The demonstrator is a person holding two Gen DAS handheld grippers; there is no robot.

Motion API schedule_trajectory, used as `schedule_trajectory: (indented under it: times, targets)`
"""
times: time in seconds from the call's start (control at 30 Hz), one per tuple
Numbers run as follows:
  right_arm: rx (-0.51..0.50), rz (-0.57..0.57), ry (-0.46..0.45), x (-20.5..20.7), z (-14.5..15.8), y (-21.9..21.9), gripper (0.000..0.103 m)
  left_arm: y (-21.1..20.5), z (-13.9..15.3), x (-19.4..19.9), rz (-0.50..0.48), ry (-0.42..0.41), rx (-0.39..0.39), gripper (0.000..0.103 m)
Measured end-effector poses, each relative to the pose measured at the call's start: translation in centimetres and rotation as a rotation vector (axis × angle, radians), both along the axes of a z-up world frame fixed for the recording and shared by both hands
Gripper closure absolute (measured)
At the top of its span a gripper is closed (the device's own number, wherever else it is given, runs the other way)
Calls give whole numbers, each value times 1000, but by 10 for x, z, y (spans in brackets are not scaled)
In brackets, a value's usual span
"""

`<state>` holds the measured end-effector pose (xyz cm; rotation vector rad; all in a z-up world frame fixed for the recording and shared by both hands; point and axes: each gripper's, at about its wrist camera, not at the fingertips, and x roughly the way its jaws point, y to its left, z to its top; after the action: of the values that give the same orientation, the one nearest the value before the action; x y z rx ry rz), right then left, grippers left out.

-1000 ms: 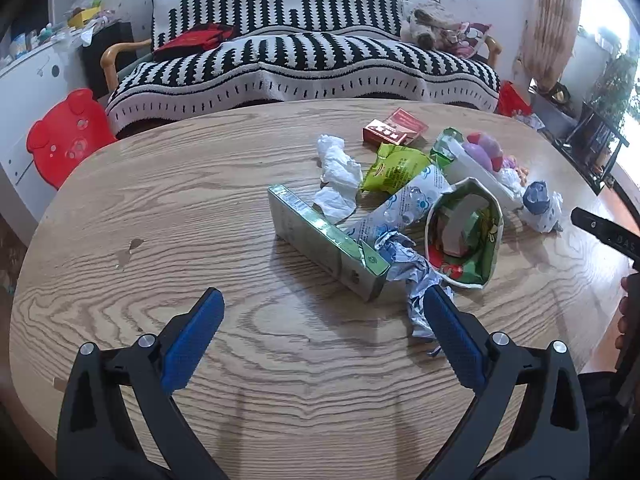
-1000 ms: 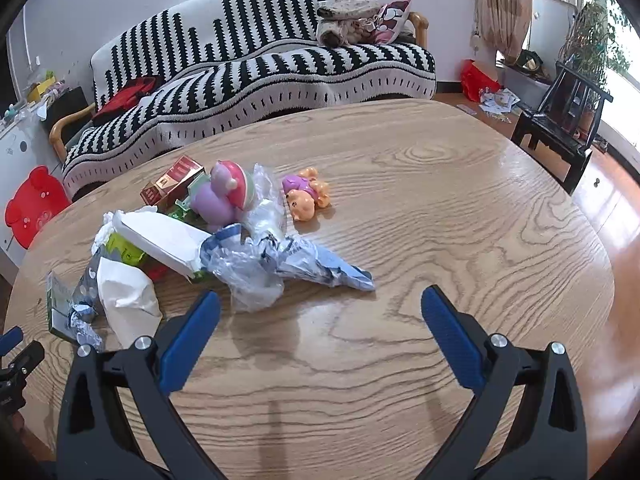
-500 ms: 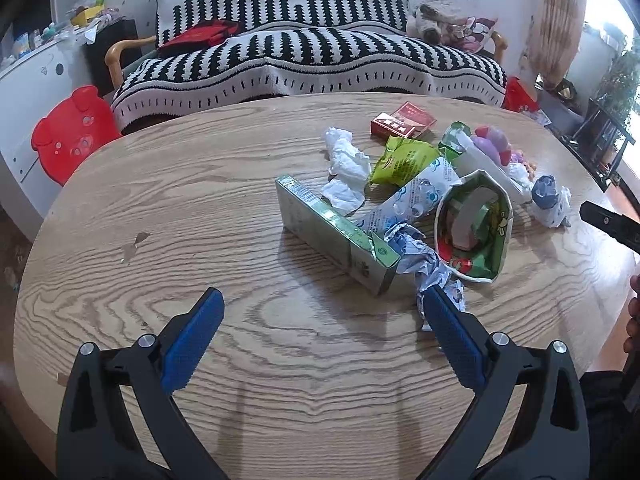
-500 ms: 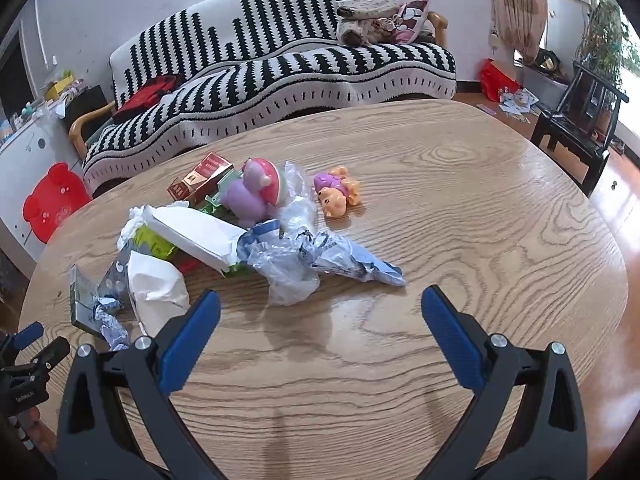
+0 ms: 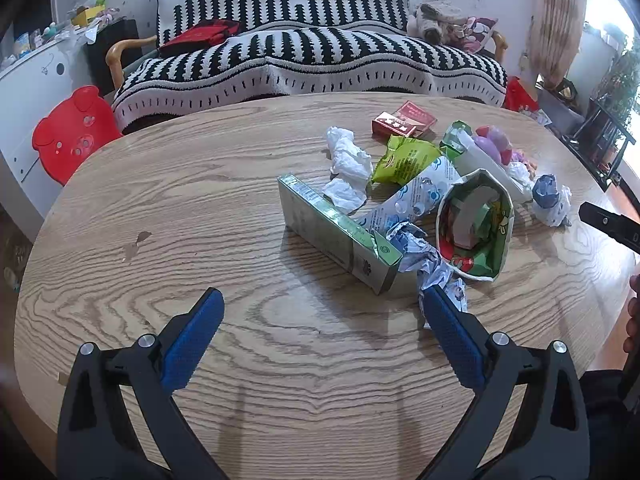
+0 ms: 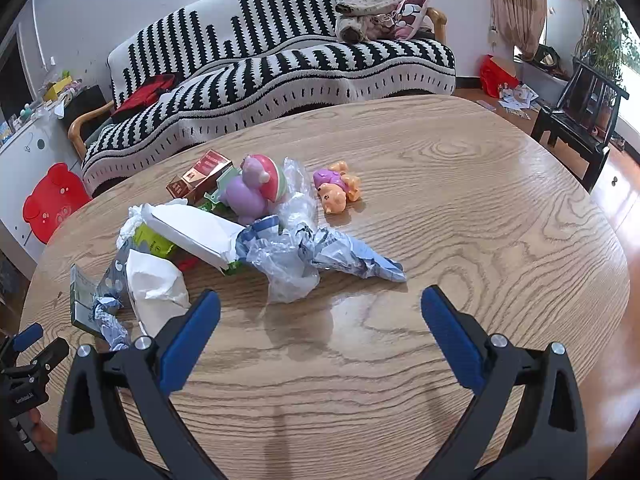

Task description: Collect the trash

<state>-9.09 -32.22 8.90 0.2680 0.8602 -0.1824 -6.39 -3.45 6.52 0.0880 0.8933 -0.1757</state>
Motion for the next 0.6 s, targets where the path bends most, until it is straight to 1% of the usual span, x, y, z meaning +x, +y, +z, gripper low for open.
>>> schedule_trajectory:
  times: [0.6]
  targets:
    - [-3,13,13,0,-1,-1,6,-3,-4,1,2,3,8,6]
